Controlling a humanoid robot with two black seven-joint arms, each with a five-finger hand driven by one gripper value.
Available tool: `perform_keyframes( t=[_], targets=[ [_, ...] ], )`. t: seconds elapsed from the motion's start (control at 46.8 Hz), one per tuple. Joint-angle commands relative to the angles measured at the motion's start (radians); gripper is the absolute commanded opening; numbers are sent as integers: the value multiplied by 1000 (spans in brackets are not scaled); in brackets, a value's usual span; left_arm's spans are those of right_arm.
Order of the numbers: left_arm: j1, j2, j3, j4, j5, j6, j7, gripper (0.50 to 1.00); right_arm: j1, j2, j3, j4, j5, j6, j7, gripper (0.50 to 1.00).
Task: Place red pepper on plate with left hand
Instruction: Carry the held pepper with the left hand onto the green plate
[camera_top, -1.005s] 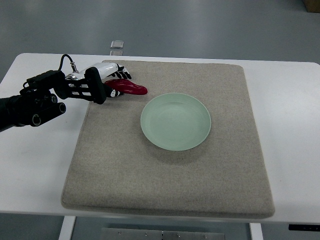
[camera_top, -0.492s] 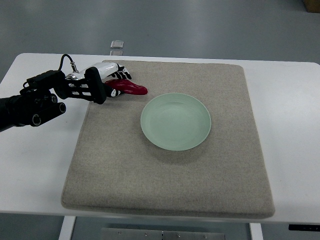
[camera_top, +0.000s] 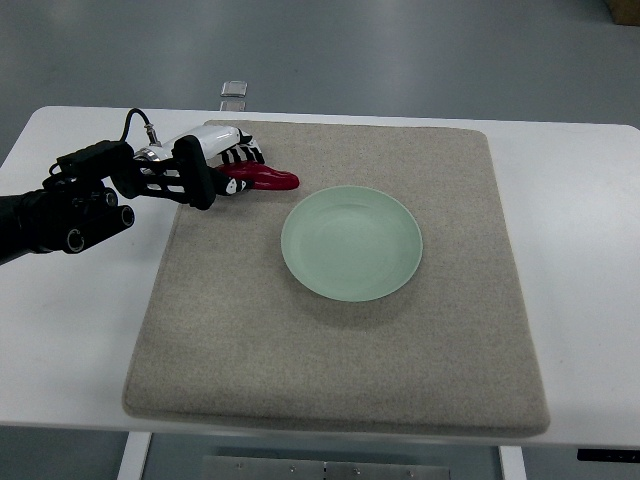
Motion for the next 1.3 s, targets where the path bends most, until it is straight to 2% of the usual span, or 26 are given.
perform_keyframes(
  t=[0.0,0.363,0.62,0.898,1.09,1.283],
  targets=[
    [0,0,-3,0,-2,6,-1,500,0,0,0,0,0,0,0,928],
    [-47,-2,-16,-20,14,7,-29,500,0,0,0,0,0,0,0,928],
    [-130,-3,-19,-146,67,6,-39,500,0,0,0,0,0,0,0,928],
    [-139,-12,-51,-279,219,4,-45,500,0,0,0,0,0,0,0,928],
    [-130,-29,-48,-327,267,1,-47,500,0,0,0,0,0,0,0,928],
    [-124,-45,-45,-328,328,-1,-45,500,0,0,0,0,0,0,0,928]
  ],
)
